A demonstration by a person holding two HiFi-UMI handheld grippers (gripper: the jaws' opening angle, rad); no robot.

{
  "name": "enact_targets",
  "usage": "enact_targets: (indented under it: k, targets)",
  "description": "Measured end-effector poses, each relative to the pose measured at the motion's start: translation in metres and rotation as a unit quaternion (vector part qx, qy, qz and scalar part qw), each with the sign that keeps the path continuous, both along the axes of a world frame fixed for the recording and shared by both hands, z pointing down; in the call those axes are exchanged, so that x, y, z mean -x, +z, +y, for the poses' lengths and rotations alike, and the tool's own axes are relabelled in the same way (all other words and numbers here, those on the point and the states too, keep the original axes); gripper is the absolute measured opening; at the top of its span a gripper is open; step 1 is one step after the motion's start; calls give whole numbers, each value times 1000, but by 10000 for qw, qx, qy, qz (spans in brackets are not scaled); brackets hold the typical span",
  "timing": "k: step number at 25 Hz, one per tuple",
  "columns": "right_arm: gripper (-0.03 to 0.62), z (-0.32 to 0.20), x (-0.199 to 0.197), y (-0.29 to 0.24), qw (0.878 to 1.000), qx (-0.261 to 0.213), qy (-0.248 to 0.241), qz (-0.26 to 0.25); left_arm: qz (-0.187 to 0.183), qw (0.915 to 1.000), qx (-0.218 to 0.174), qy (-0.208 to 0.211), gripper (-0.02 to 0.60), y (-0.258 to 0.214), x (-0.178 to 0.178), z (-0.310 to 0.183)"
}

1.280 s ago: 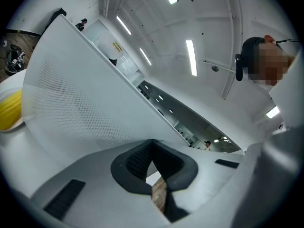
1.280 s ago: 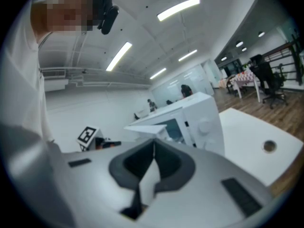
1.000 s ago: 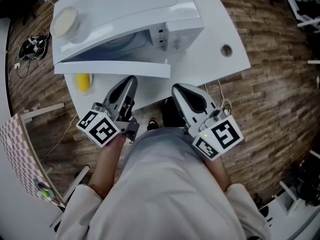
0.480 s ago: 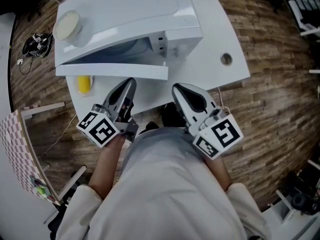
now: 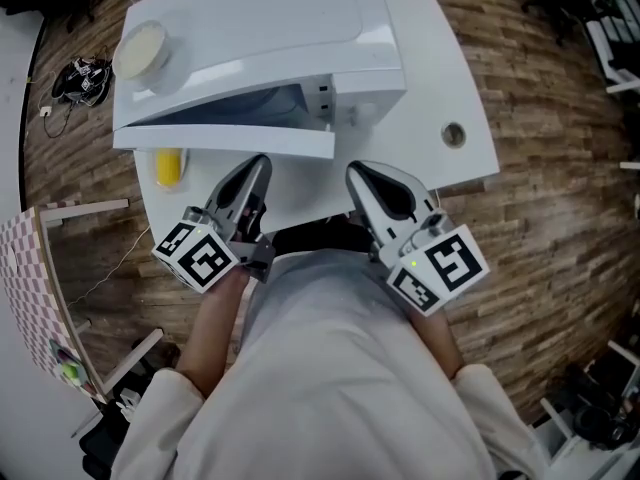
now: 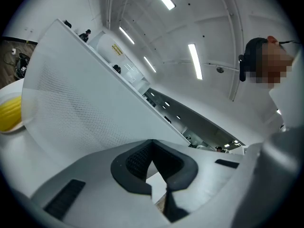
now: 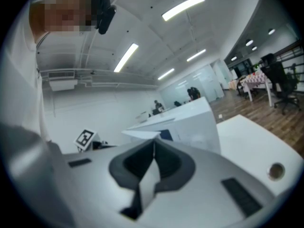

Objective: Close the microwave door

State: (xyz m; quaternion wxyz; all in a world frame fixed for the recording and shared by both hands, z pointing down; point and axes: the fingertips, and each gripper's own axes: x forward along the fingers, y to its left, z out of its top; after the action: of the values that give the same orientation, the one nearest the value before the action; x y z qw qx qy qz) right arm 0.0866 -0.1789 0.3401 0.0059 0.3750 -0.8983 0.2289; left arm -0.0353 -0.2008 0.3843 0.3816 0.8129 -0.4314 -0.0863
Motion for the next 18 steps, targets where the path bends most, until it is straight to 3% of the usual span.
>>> enact_targets:
  k: [18]
  targets:
    - [23,-9,-8,-11,9998,-87,34,-187,181,9997,39,-157,17,-9,-4,-13]
